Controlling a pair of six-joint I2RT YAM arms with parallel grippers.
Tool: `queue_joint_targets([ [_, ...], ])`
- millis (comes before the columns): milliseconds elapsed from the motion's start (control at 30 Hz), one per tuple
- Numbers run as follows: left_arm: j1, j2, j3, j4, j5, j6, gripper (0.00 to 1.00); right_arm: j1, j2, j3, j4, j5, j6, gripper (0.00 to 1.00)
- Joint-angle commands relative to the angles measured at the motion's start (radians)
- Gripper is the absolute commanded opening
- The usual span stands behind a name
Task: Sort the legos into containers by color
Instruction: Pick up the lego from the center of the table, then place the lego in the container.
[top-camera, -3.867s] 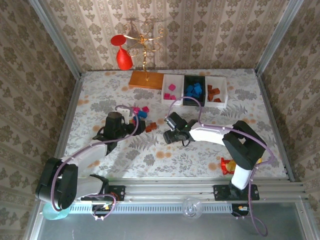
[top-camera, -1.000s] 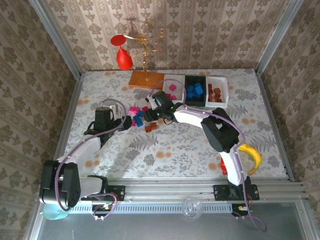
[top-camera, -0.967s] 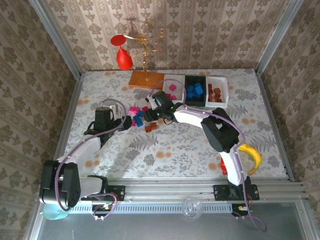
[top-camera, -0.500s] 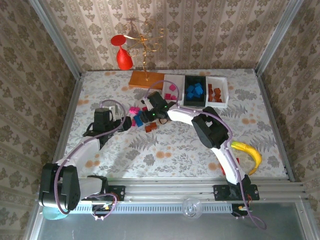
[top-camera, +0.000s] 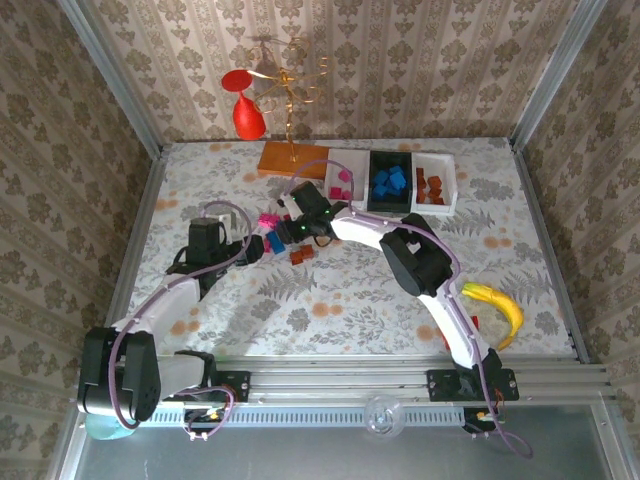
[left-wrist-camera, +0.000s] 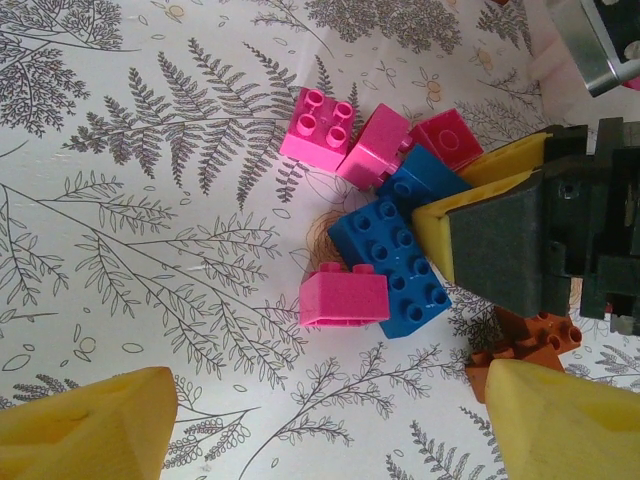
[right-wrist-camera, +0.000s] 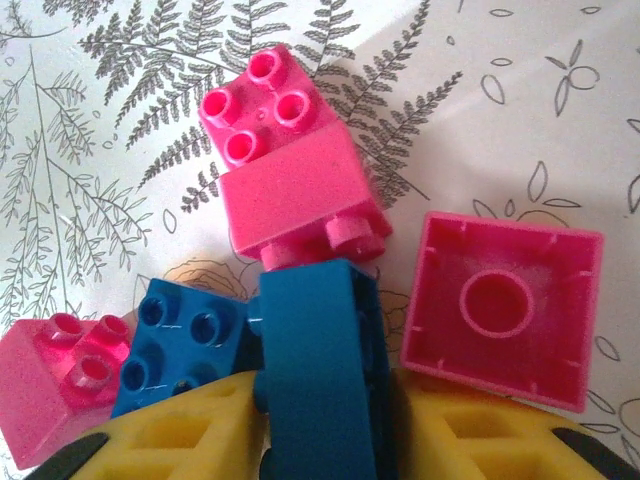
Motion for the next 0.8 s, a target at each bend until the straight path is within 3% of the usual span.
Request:
queue_joint_targets([
  [0,0.007,-0.015,-0.009,0.01,0.019,0.023,0.82,0.01,-0.024,-0.016,-0.032,-0.04,-0.021,0.36],
  [433,-0.017,0.0,-0.002,0.076,0.082,-0.036,0.81,-0.028,-0.358,-0.353,0.157,-0.09,0.038,0.28],
  [633,-0.09,0.033,0.033,0.095,0.077,-0.04,0.81,-0.163,-0.545,-0.551,0.285,-0.065,0.145,0.27],
  [767,-0.128,0.062,0.052,0.115,0.068,-0.048,0.8,-0.283,-0.6,-0.608,0.291,0.028,0.214,0.27],
])
